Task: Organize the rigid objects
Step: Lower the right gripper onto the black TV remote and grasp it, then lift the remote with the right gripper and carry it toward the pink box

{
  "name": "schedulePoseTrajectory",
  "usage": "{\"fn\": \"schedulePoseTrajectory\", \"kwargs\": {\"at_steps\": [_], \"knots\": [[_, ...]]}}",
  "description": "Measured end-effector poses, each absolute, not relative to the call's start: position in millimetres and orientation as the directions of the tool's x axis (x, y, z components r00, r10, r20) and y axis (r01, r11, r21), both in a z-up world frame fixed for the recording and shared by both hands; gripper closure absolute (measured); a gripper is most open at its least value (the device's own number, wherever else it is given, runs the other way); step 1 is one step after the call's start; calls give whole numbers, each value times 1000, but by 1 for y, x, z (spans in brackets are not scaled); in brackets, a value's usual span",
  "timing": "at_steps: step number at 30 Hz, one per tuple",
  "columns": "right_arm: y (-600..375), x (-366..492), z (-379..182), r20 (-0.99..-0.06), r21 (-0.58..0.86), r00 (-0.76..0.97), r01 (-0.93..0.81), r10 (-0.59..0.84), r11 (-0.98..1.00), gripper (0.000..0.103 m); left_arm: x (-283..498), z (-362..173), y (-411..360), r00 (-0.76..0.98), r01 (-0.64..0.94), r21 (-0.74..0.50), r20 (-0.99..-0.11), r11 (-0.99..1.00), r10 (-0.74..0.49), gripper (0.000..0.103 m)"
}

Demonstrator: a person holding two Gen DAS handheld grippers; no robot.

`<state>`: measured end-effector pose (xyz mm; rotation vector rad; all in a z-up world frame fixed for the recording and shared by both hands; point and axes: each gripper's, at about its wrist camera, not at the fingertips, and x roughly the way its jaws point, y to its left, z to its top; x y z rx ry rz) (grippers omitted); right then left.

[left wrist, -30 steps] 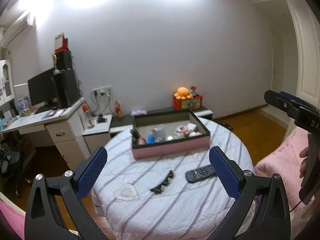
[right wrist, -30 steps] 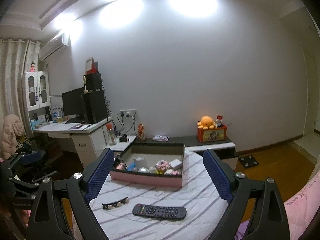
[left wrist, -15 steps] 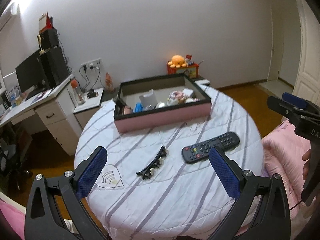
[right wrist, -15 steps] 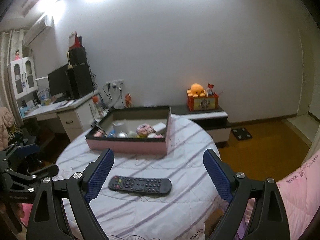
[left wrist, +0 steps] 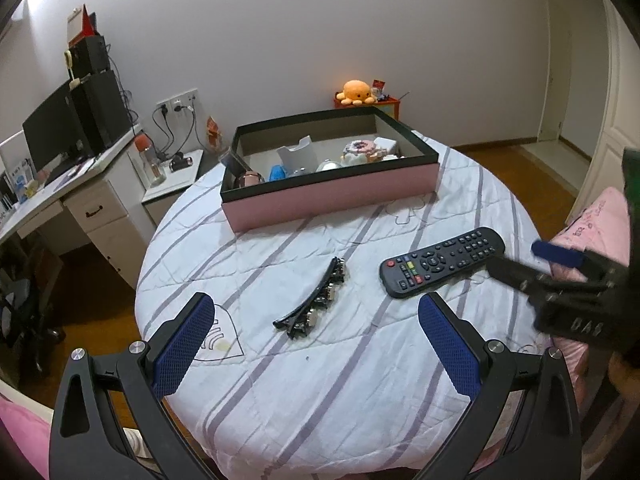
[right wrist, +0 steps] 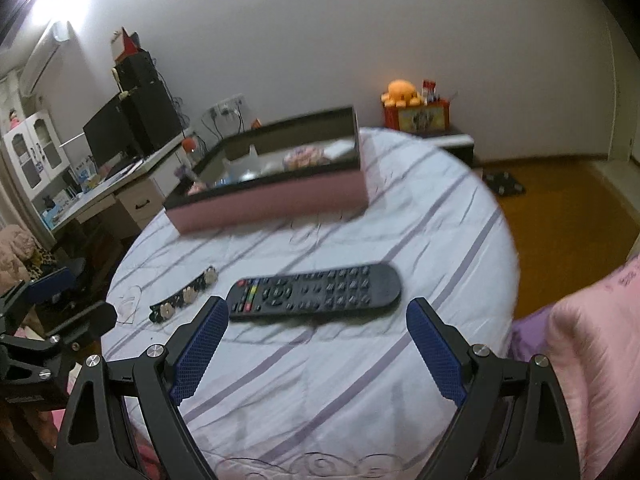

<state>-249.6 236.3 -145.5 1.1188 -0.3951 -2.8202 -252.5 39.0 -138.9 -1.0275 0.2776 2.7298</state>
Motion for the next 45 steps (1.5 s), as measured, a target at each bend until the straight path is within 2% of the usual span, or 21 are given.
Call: {"fn": "schedulePoseTrajectory", "kwargs": {"at_steps": [13, 21, 24, 27, 28, 29, 37, 39, 41, 42, 45], "knots": [[223, -289, -179, -709, 406, -668, -125, -226, -905, 11, -285, -134, -3, -746, -199, 119, -662, -973, 72, 0], [232, -326, -182, -707, 397, -677, -142, -203, -907, 11, -310, -142, -17, -732, -189, 111, -678, -976, 65, 0], [230, -342, -183, -732, 325, -664, -145, -152, -934, 11, -319, -145, -20, -724, -189, 99, -686, -977, 71, 0], [222, -355, -183, -752, 237, -652, -128, -99, -963, 24, -328, -149, -22, -719, -188, 97, -691, -977, 70, 0], [221, -360, -183, -754, 209, -651, -117, -84, -971, 36, -331, -150, -23, -715, -187, 96, -695, -978, 69, 0], [221, -362, -184, -754, 206, -651, -108, -88, -973, 40, -335, -151, -24, -714, -185, 94, -697, -978, 67, 0], [235, -376, -183, -756, 203, -638, -12, -149, -979, 52, -376, -146, -31, -708, -160, 48, -701, -986, 80, 0], [241, -374, -182, -757, 208, -632, 6, -165, -978, 57, -386, -145, -31, -705, -156, 45, -705, -987, 79, 0], [250, -371, -182, -758, 214, -629, 9, -172, -977, 70, -394, -145, -30, -706, -154, 41, -704, -987, 81, 0], [253, -370, -181, -758, 217, -629, 7, -173, -976, 72, -399, -145, -30, -703, -156, 37, -706, -987, 85, 0], [269, -368, -181, -759, 224, -630, -14, -165, -975, 73, -416, -149, -28, -691, -140, 38, -720, -989, 70, 0]]}}
